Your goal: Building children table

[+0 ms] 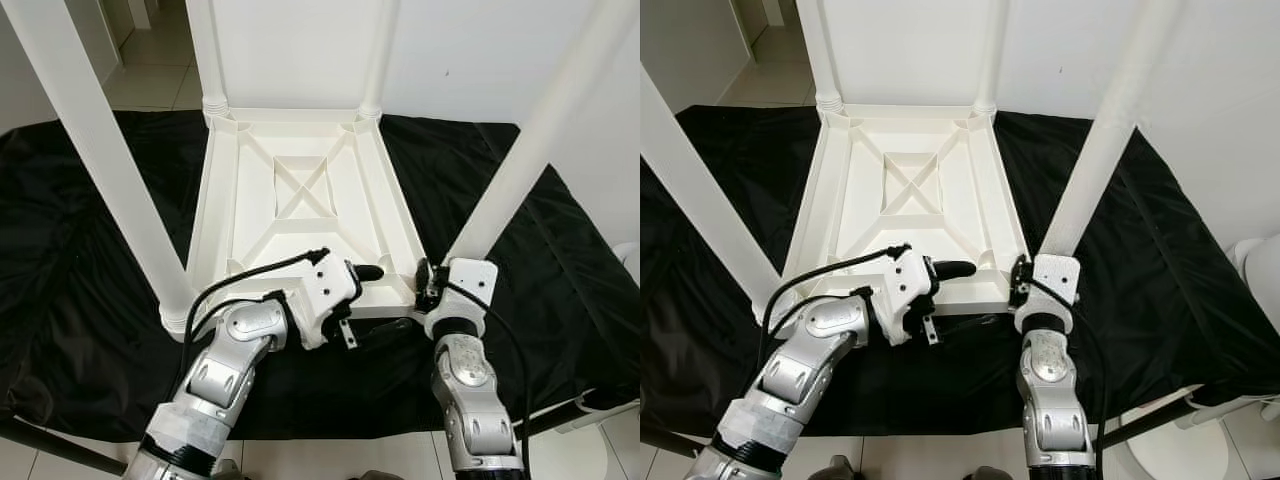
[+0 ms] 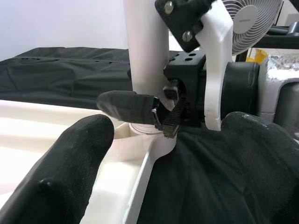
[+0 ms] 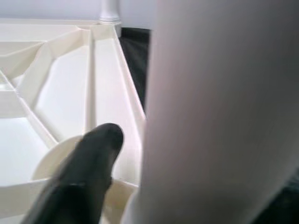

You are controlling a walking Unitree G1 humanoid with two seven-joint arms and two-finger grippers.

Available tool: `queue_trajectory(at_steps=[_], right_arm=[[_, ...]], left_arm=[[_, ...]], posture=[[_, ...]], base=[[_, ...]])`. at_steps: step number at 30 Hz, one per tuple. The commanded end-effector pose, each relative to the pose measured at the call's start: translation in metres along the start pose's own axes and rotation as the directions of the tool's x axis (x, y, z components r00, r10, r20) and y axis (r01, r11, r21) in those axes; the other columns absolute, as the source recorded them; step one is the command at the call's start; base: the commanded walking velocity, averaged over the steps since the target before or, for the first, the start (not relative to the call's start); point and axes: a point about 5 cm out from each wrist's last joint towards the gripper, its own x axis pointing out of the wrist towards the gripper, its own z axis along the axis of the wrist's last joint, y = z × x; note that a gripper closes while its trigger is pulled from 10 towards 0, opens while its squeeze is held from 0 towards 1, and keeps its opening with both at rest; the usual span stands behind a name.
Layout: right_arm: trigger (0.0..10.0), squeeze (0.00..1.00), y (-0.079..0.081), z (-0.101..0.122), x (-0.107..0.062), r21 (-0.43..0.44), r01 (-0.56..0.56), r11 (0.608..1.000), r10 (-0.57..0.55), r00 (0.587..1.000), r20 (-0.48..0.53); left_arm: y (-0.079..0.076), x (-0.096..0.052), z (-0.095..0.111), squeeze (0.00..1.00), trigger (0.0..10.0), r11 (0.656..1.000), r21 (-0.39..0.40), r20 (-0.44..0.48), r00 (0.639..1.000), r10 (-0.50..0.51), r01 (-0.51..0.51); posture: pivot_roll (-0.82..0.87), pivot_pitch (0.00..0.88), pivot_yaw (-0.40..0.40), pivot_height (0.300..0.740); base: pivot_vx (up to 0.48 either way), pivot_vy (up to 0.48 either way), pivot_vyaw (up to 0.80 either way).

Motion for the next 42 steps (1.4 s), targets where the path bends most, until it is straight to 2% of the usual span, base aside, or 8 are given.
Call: queue_trajectory(at_steps=[1, 10, 11, 18, 25, 27, 34, 42], right_arm=[[10.0, 1.00, -0.015, 0.007, 0.001, 0.039, -0.059, 0.998, 0.057, 0.997, 0.044], [10.0, 1.00, -0.048, 0.012, 0.009, -0.011, -0.285, 0.958, 0.285, 0.956, 0.069], [10.0, 0.00, -0.050, 0.012, 0.010, -0.048, -0.346, 0.937, 0.348, 0.936, 0.056], [10.0, 0.00, -0.052, 0.009, 0.020, -0.092, -0.584, 0.806, 0.586, 0.810, -0.008], [10.0, 0.00, -0.051, 0.007, 0.028, -0.114, -0.641, 0.759, 0.641, 0.767, -0.040], [0.0, 0.00, -0.049, 0.006, 0.033, -0.125, -0.676, 0.726, 0.674, 0.736, -0.062], [0.0, 0.00, -0.050, -0.007, 0.029, -0.098, -0.724, 0.683, 0.713, 0.689, -0.127], [0.0, 0.00, -0.057, -0.014, 0.023, -0.066, -0.721, 0.689, 0.709, 0.691, -0.141]], left_arm=[[0.004, 0.001, -0.002, 0.00, 10.0, 0.998, 0.004, -0.011, 0.998, 0.069, -0.069], [0.005, 0.002, -0.002, 0.00, 10.0, 0.997, 0.008, -0.010, 0.997, 0.073, -0.073], [0.006, 0.002, -0.002, 0.00, 10.0, 0.997, 0.008, -0.009, 0.997, 0.073, -0.073], [0.006, 0.004, -0.001, 0.00, 10.0, 0.997, 0.014, -0.006, 0.997, 0.072, -0.071], [0.007, 0.005, -0.001, 0.00, 10.0, 0.997, 0.018, -0.006, 0.997, 0.072, -0.071], [0.008, 0.005, 0.000, 0.00, 10.0, 0.997, 0.020, -0.006, 0.997, 0.071, -0.071], [0.009, 0.005, 0.000, 0.00, 10.0, 0.997, 0.023, -0.004, 0.997, 0.076, -0.076], [0.006, 0.005, -0.004, 0.00, 10.0, 0.997, 0.016, -0.013, 0.997, 0.074, -0.074]], posture=[[-0.02, 0.000, -0.029, 0.740], [-0.02, 0.000, -0.033, 0.740], [-0.02, 0.000, -0.031, 0.740], [-0.01, 0.000, -0.024, 0.740], [-0.01, 0.000, -0.021, 0.740], [-0.01, 0.000, -0.022, 0.740], [-0.01, 0.000, -0.028, 0.740], [-0.01, 0.000, -0.027, 0.740]], base=[[0.000, 0.000, 0.00], [0.000, 0.000, 0.00], [0.000, 0.000, 0.00], [0.000, 0.000, 0.00], [0.000, 0.000, 0.00], [0.000, 0.000, 0.00], [0.000, 0.000, 0.00], [0.000, 0.000, 0.00]])
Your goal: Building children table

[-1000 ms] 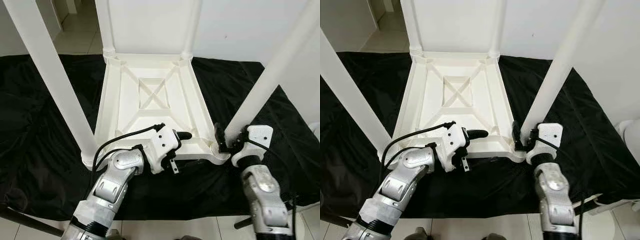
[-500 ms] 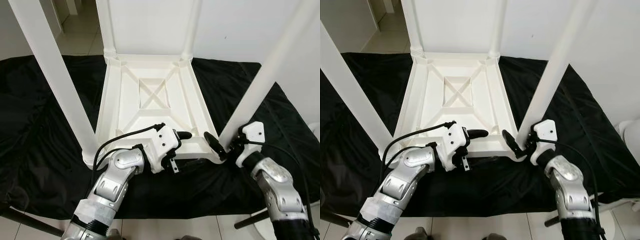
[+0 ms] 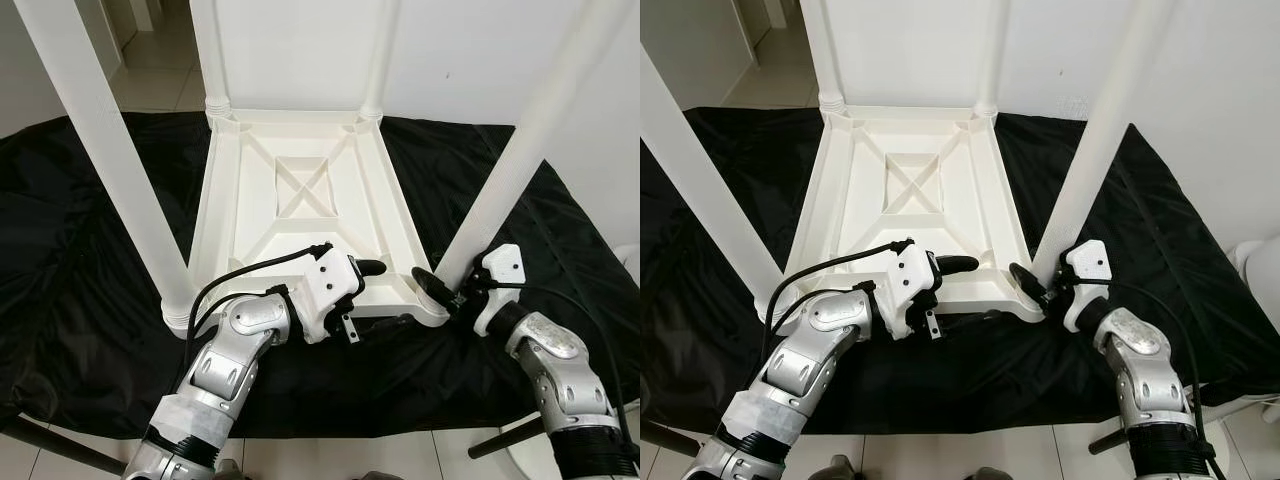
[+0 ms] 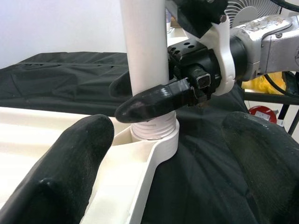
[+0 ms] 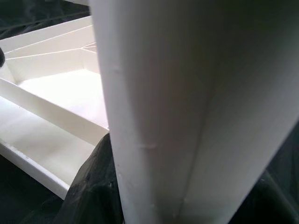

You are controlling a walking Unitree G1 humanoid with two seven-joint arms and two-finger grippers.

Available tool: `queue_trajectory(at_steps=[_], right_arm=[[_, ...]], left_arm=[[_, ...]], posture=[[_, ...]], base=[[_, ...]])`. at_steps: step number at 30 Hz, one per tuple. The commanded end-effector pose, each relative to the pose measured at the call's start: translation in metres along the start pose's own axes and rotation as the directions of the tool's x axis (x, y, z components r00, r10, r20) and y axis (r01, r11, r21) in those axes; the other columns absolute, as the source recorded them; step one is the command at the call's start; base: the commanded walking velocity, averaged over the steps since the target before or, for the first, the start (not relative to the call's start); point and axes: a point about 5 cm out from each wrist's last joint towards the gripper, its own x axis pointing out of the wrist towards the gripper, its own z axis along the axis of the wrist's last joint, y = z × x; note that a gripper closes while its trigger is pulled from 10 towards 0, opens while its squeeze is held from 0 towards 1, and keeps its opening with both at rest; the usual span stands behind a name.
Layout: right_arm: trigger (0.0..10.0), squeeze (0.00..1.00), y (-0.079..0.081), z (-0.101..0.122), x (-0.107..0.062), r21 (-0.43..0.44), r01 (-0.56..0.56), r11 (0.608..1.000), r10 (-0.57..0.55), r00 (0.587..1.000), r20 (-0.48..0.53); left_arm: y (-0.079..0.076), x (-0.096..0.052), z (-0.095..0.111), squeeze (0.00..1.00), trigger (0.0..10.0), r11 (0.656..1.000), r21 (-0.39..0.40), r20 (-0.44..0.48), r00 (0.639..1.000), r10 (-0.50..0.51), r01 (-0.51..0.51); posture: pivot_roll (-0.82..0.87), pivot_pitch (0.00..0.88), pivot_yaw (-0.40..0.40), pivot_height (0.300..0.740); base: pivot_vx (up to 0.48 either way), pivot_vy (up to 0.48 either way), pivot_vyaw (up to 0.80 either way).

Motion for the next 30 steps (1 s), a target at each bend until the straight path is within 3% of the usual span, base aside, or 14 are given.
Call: queue_trajectory(at_steps=[1, 10, 16, 19, 24, 27, 29, 30], right_arm=[[10.0, 0.00, 0.005, -0.013, -0.004, 0.039, 0.017, 0.999, -0.016, 0.999, -0.046], [10.0, 0.00, 0.011, -0.008, -0.001, 0.067, 0.153, 0.986, -0.155, 0.988, 0.014], [10.0, 0.00, 0.019, -0.009, -0.003, 0.052, 0.300, 0.952, -0.301, 0.954, 0.007], [10.0, 0.00, 0.027, -0.009, -0.003, 0.049, 0.404, 0.914, -0.404, 0.915, -0.002], [10.0, 0.00, 0.045, -0.011, 0.001, 0.110, 0.600, 0.792, -0.599, 0.799, -0.043], [10.0, 0.00, 0.047, -0.011, 0.001, 0.113, 0.621, 0.775, -0.620, 0.783, -0.048], [10.0, 0.00, 0.050, -0.019, 0.003, 0.119, 0.708, 0.696, -0.697, 0.706, -0.127], [10.0, 0.00, 0.050, -0.019, 0.003, 0.119, 0.708, 0.696, -0.697, 0.706, -0.127]], left_arm=[[0.003, 0.000, -0.006, 0.00, 10.0, 0.997, 0.003, -0.022, 0.997, 0.079, -0.079], [0.012, -0.003, -0.013, 0.00, 10.0, 0.990, 0.005, -0.057, 0.989, 0.140, -0.140], [0.021, -0.006, -0.015, 0.00, 10.0, 0.981, 0.011, -0.073, 0.978, 0.194, -0.193], [0.025, -0.006, -0.015, 0.00, 10.0, 0.977, 0.015, -0.079, 0.974, 0.212, -0.212], [0.026, -0.001, -0.016, 0.00, 10.0, 0.975, 0.009, -0.074, 0.973, 0.220, -0.220], [0.026, 0.000, -0.015, 0.00, 10.0, 0.975, 0.007, -0.072, 0.972, 0.222, -0.222], [0.031, 0.001, -0.014, 0.00, 10.0, 0.971, 0.005, -0.065, 0.969, 0.238, -0.238], [0.031, 0.001, -0.014, 0.00, 10.0, 0.971, 0.005, -0.065, 0.969, 0.238, -0.238]], posture=[[-0.01, 0.000, -0.029, 0.740], [0.00, 0.000, -0.028, 0.740], [-0.01, 0.000, -0.026, 0.740], [-0.01, 0.000, -0.024, 0.740], [-0.02, 0.000, -0.021, 0.740], [-0.02, 0.000, -0.021, 0.740], [-0.02, 0.000, -0.019, 0.740], [-0.02, 0.000, -0.019, 0.740]], base=[[0.000, 0.000, 0.00], [0.000, 0.000, 0.00], [0.000, 0.000, 0.00], [0.000, 0.000, 0.00], [0.000, 0.000, 0.00], [0.000, 0.000, 0.00], [0.000, 0.000, 0.00], [0.000, 0.000, 0.00]])
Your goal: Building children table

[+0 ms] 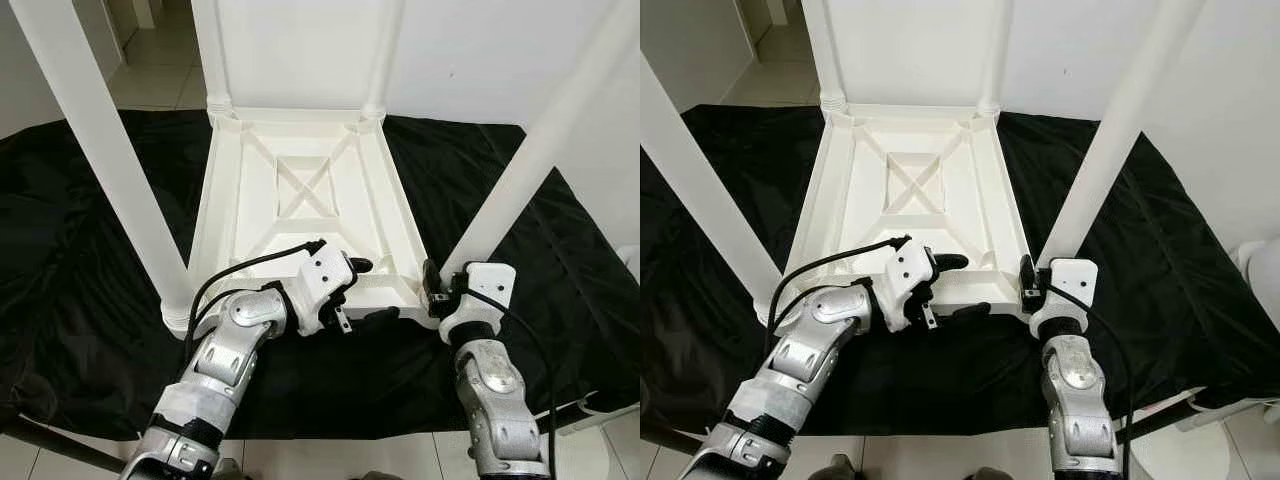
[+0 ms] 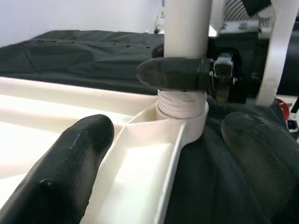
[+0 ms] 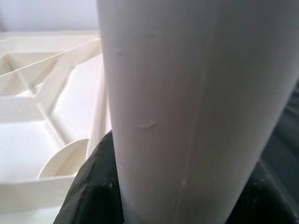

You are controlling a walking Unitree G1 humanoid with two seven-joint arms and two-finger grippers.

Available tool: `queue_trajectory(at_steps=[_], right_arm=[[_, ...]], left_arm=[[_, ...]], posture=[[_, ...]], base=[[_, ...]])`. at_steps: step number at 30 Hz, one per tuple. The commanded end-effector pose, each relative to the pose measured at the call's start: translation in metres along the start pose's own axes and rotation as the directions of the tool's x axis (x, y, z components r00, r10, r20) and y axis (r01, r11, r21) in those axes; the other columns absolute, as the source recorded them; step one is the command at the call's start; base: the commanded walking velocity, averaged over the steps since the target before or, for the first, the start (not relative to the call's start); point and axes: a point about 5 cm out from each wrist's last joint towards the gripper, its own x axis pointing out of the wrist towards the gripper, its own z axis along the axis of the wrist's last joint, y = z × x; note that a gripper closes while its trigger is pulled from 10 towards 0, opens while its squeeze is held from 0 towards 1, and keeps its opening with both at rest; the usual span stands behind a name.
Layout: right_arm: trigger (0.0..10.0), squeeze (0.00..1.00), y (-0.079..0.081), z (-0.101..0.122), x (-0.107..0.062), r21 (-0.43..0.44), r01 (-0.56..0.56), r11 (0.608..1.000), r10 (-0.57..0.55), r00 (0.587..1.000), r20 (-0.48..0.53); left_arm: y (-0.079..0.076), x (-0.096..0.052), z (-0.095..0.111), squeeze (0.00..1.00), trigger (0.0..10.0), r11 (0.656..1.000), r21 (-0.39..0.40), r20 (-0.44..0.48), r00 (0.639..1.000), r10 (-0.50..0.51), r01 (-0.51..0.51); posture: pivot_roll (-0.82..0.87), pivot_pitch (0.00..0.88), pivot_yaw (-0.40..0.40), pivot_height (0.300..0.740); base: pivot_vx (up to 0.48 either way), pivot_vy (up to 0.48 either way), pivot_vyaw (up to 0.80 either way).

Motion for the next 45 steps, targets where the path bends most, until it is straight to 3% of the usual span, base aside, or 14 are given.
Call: queue_trajectory(at_steps=[1, 7, 13, 14, 26, 27, 29, 31, 34, 38, 41, 43, 44, 45], right_arm=[[10.0, 0.00, -0.002, -0.021, -0.004, -0.016, 0.086, 0.996, -0.088, 0.988, -0.126], [10.0, 0.00, 0.012, -0.016, -0.005, 0.029, 0.135, 0.990, -0.130, 0.985, -0.113], [10.0, 0.00, 0.006, -0.016, -0.005, 0.025, 0.146, 0.989, -0.142, 0.983, -0.116], [10.0, 1.00, 0.005, -0.015, -0.005, 0.038, 0.138, 0.990, -0.133, 0.985, -0.109], [10.0, 1.00, 0.001, -0.009, -0.001, 0.067, 0.004, 0.998, 0.002, 0.996, -0.085], [10.0, 0.00, -0.002, -0.005, 0.001, 0.053, -0.065, 0.996, 0.069, 0.995, -0.070], [10.0, 0.00, -0.005, -0.001, 0.004, 0.012, -0.154, 0.988, 0.154, 0.987, -0.048], [10.0, 0.00, -0.009, 0.005, 0.006, -0.066, -0.291, 0.955, 0.289, 0.957, -0.027], [10.0, 0.00, -0.016, 0.008, 0.010, -0.119, -0.363, 0.924, 0.363, 0.931, -0.021], [10.0, 0.00, -0.020, 0.009, 0.013, -0.124, -0.425, 0.897, 0.426, 0.904, -0.020], [10.0, 0.00, -0.021, 0.009, 0.015, -0.144, -0.530, 0.836, 0.528, 0.848, -0.050], [10.0, 0.00, -0.022, 0.007, 0.016, -0.148, -0.554, 0.819, 0.550, 0.832, -0.071], [4.0, 0.00, -0.025, 0.003, 0.016, -0.139, -0.587, 0.798, 0.577, 0.810, -0.105], [4.0, 0.00, -0.025, 0.003, 0.016, -0.139, -0.587, 0.798, 0.577, 0.810, -0.105]], left_arm=[[0.015, 0.000, 0.000, 0.00, 10.0, 0.980, 0.006, -0.001, 0.980, 0.197, -0.197], [0.024, -0.001, 0.003, 0.00, 10.0, 0.977, -0.001, 0.008, 0.977, 0.212, -0.212], [0.020, -0.002, 0.001, 0.00, 10.0, 0.986, -0.031, 0.010, 0.986, 0.165, -0.165], [0.019, -0.003, 0.001, 0.00, 10.0, 0.987, -0.031, 0.012, 0.987, 0.158, -0.158], [0.015, -0.003, 0.000, 0.00, 10.0, 0.990, -0.050, 0.017, 0.991, 0.130, -0.129], [0.013, -0.002, 0.000, 0.00, 10.0, 0.991, -0.051, 0.020, 0.992, 0.122, -0.120], [0.010, -0.002, 0.000, 0.00, 10.0, 0.993, -0.054, 0.023, 0.994, 0.111, -0.110], [0.007, -0.001, 0.000, 0.00, 10.0, 0.993, -0.059, 0.027, 0.995, 0.100, -0.098], [0.001, 0.000, -0.002, 0.00, 10.0, 0.995, -0.065, 0.026, 0.996, 0.083, -0.081], [-0.007, 0.002, -0.003, 0.00, 10.0, 0.996, -0.071, 0.029, 0.998, 0.058, -0.056], [-0.014, 0.004, -0.003, 0.00, 10.0, 0.997, -0.073, 0.031, 0.999, 0.040, -0.037], [-0.015, 0.005, -0.003, 0.00, 10.0, 0.997, -0.070, 0.031, 0.999, 0.036, -0.034], [-0.015, 0.005, -0.002, 0.00, 10.0, 0.997, -0.066, 0.032, 0.999, 0.037, -0.034], [-0.015, 0.005, -0.002, 0.00, 10.0, 0.997, -0.066, 0.032, 0.999, 0.037, -0.034]], posture=[[-0.02, 0.000, -0.022, 0.740], [-0.03, 0.000, -0.013, 0.740], [-0.02, 0.000, -0.014, 0.740], [-0.02, 0.000, -0.012, 0.740], [-0.02, 0.000, -0.017, 0.740], [-0.01, 0.000, -0.019, 0.740], [-0.01, 0.000, -0.021, 0.740], [-0.01, 0.000, -0.024, 0.740], [-0.01, 0.000, -0.026, 0.740], [-0.01, 0.000, -0.026, 0.740], [0.00, 0.000, -0.024, 0.740], [0.00, 0.000, -0.026, 0.740], [0.00, 0.000, -0.027, 0.740], [0.00, 0.000, -0.027, 0.740]], base=[[0.000, 0.000, 0.00], [0.000, 0.000, 0.00], [0.000, 0.000, 0.00], [0.000, 0.000, 0.00], [0.000, 0.000, 0.00], [0.000, 0.000, 0.00], [0.000, 0.000, 0.00], [0.000, 0.000, 0.00], [0.000, 0.000, 0.00], [0.000, 0.000, 0.00], [0.000, 0.000, 0.00], [0.000, 0.000, 0.00], [0.000, 0.000, 0.00], [0.000, 0.000, 0.00]])
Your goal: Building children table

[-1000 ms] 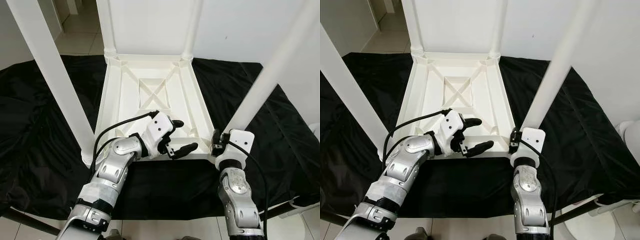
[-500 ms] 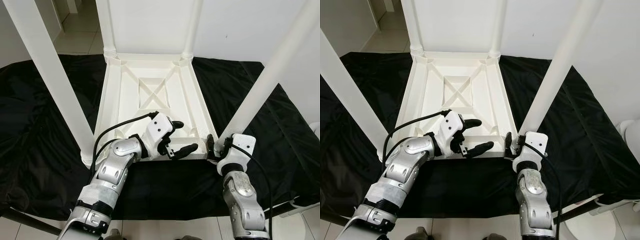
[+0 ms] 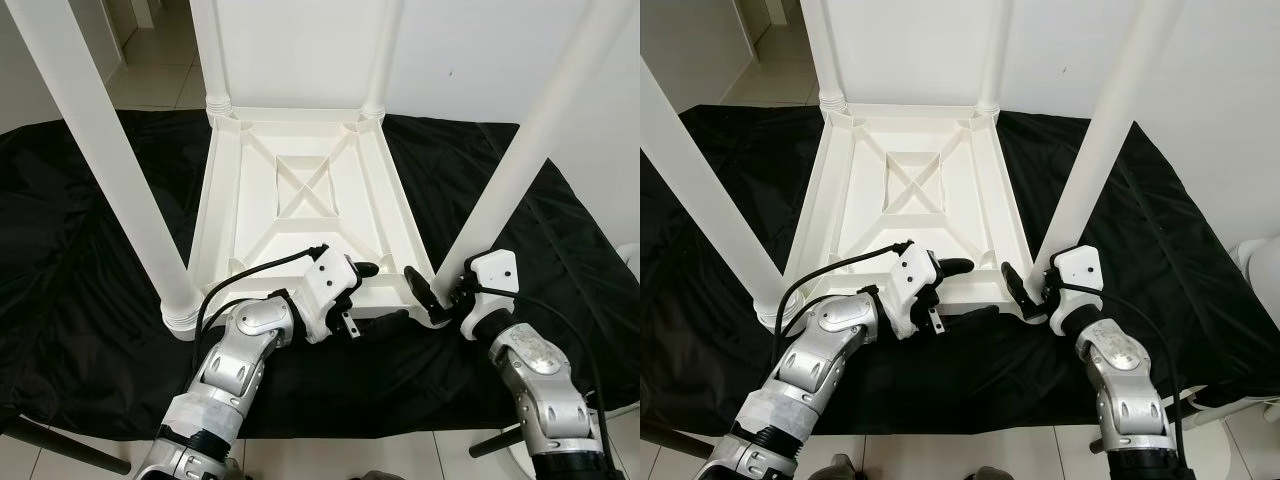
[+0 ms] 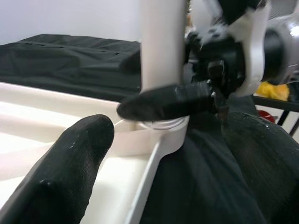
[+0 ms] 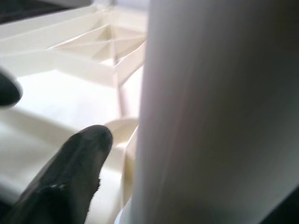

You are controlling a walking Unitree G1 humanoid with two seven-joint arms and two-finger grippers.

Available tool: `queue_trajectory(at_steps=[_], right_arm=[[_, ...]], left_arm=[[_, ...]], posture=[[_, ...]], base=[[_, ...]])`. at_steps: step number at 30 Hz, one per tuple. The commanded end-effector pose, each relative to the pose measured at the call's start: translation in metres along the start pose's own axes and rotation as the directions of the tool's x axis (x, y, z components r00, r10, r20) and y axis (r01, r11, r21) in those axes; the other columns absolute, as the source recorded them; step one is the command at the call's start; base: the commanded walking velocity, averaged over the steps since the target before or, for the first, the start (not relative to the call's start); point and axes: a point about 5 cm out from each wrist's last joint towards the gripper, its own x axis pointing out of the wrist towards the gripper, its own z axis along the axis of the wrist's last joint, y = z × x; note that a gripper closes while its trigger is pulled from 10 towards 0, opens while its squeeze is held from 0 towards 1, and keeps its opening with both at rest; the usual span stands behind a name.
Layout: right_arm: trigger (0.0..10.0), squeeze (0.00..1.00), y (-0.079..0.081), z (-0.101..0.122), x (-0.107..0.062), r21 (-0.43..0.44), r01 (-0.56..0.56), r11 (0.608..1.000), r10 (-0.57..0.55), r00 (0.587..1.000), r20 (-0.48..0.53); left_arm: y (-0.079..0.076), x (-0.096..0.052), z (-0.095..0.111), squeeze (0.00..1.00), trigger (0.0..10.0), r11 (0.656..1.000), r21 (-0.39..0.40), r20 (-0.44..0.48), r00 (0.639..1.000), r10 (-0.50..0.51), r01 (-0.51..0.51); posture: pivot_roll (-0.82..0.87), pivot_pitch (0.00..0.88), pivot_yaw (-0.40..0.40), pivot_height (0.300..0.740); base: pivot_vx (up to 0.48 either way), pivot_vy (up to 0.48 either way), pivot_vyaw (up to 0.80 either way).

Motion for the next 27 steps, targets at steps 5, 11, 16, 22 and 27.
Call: queue_trajectory(at_steps=[5, 11, 16, 22, 27], right_arm=[[0.0, 0.00, -0.001, -0.010, -0.002, 0.032, -0.068, 0.997, 0.070, 0.996, -0.055], [0.0, 0.00, 0.001, -0.017, -0.008, 0.066, -0.080, 0.995, 0.084, 0.994, -0.065], [0.0, 0.00, 0.001, -0.017, -0.010, 0.076, -0.069, 0.995, 0.073, 0.996, -0.049], [10.0, 0.00, 0.001, -0.013, -0.009, 0.117, 0.050, 0.992, -0.048, 0.999, -0.025], [10.0, 0.00, 0.004, -0.010, -0.005, 0.123, 0.177, 0.977, -0.176, 0.984, -0.021]], left_arm=[[0.004, 0.000, 0.001, 0.00, 10.0, 0.998, 0.001, -0.007, 0.998, 0.065, -0.065], [0.004, -0.001, 0.001, 0.00, 10.0, 0.998, -0.001, -0.010, 0.998, 0.067, -0.067], [0.004, -0.001, 0.002, 0.00, 10.0, 0.998, -0.001, -0.011, 0.998, 0.065, -0.065], [0.005, 0.000, 0.002, 0.00, 10.0, 0.998, -0.001, -0.013, 0.998, 0.065, -0.065], [0.006, 0.000, 0.002, 0.00, 10.0, 0.998, -0.001, -0.013, 0.998, 0.068, -0.068]], posture=[[0.00, 0.000, -0.027, 0.740], [0.00, 0.000, -0.020, 0.740], [-0.01, 0.000, -0.017, 0.740], [-0.01, 0.000, -0.013, 0.740], [-0.01, 0.000, -0.017, 0.740]], base=[[0.000, 0.000, 0.00], [0.000, 0.000, 0.00], [0.000, 0.000, 0.00], [0.000, 0.000, 0.00], [0.000, 0.000, 0.00]])
